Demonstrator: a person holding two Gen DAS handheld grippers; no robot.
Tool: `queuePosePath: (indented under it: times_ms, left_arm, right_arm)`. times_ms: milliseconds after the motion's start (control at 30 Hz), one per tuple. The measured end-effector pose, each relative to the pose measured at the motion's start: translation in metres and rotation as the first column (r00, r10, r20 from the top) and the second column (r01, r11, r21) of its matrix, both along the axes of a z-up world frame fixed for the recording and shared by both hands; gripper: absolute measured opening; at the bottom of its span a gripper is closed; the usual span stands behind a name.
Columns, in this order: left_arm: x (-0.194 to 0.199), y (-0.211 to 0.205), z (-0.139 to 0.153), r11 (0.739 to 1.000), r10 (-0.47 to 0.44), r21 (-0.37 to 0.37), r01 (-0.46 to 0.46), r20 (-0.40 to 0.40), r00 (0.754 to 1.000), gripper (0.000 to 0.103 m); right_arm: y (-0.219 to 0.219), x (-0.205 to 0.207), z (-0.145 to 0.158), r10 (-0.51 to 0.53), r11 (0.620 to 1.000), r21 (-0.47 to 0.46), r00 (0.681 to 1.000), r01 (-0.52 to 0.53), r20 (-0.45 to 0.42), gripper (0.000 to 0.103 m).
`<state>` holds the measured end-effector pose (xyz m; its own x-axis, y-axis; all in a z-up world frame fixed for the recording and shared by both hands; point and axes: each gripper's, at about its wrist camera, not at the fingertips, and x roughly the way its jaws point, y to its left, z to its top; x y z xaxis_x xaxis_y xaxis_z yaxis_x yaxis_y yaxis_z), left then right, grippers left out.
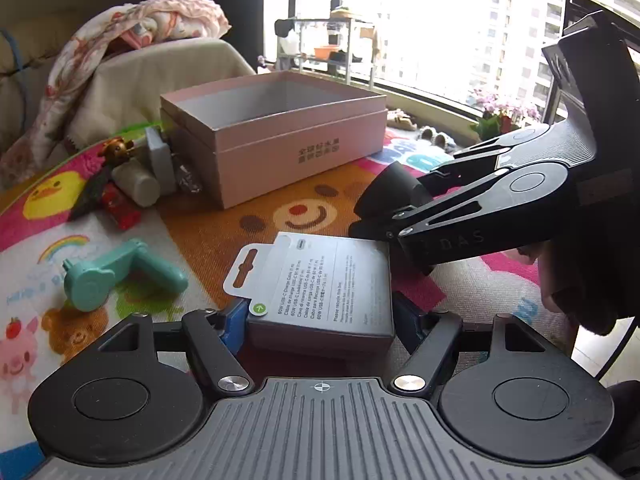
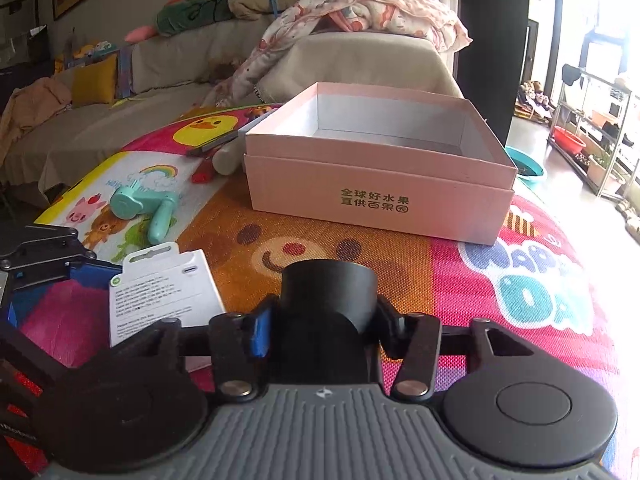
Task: Organize rigid objects
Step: 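Carry the white box and black nozzle toward the pink box with both grippers, then lower white box and black nozzle into the pink box and open both grippers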
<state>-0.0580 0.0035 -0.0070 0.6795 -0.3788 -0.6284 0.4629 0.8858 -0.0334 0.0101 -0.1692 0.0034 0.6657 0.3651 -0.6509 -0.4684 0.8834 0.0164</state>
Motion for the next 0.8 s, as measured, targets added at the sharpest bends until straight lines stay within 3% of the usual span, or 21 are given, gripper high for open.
queuePosePath:
  times_ms: [100,367,533,667,800]
  left_arm:
    - [0.000,0.003,0.002,1.000,0.004,-0.028,-0.004,0.007,1.000,0.076]
    - [-0.027,0.004,0.019,1.000,-0.031,0.001,0.031,0.105,0.994,0.074]
    - [-0.037,0.009,0.035,0.999,-0.031,-0.017,0.034,0.155,0.987,0.074]
    - [-0.027,0.012,0.068,0.998,-0.050,-0.022,0.057,0.236,0.970,0.074]
    - [0.023,0.010,0.120,0.996,-0.047,-0.056,0.071,0.347,0.937,0.074]
  right_arm:
    - [-0.002,-0.005,0.005,0.012,1.000,-0.023,1.000,-0.012,0.016,0.050]
    - [-0.021,-0.036,0.033,0.038,0.998,-0.048,0.996,-0.035,0.076,0.050]
    - [-0.026,-0.051,0.048,0.053,0.996,-0.084,0.991,-0.043,0.125,0.050]
    - [-0.030,-0.051,0.069,0.042,0.998,-0.063,0.983,-0.031,0.179,0.050]
    - [-0.035,-0.022,0.107,0.001,1.000,0.006,0.968,-0.002,0.251,0.050]
